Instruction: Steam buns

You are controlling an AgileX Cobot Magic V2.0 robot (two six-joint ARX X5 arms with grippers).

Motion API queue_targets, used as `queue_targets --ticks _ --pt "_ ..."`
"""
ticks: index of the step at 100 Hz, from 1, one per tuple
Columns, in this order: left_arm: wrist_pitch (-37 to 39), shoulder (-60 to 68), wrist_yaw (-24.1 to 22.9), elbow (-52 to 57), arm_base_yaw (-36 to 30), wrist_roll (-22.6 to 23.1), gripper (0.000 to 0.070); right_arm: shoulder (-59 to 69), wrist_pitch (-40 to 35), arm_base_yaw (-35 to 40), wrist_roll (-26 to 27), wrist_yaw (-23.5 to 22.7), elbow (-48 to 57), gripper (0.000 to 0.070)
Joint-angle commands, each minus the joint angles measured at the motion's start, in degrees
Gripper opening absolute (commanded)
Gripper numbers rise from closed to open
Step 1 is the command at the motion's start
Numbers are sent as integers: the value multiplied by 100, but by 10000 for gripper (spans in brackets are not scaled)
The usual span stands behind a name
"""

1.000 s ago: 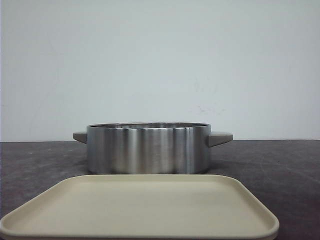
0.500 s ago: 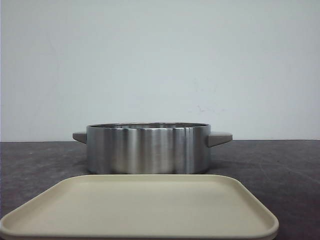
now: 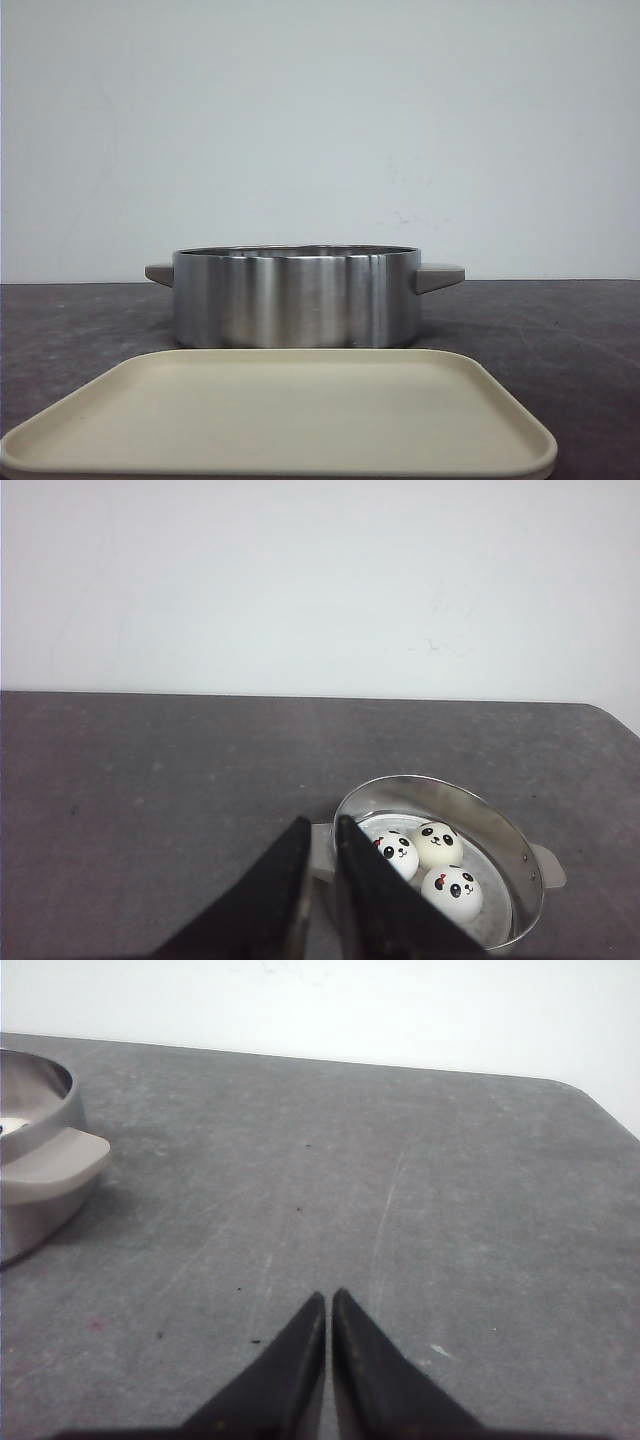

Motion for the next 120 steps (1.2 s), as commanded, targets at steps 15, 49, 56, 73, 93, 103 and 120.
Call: queue_targets --ticks 15,49,56,73,93,103,120 --pt "70 20 -31 57 -31 37 0 -7 44 15 -46 -13 -13 5" --pt "289 -22 -28 -400 483 295 0 -7 44 15 -46 -13 -13 5" --pt "361 -98 -28 -667 625 273 0 -7 44 15 -46 -13 -13 5" --pt "1849 -636 111 -2199 1152 730 0 -7 44 15 -46 -13 -13 5" --pt "4138 -1558 968 -4590 2048 925 0 -7 44 15 -46 -13 -13 5" --pt "5031 -1989 1478 -5584 2531 750 0 -7 44 15 -46 -13 -13 5" --pt "5302 -2439 1967 -6404 3097 396 0 -7 44 15 -46 -13 -13 5"
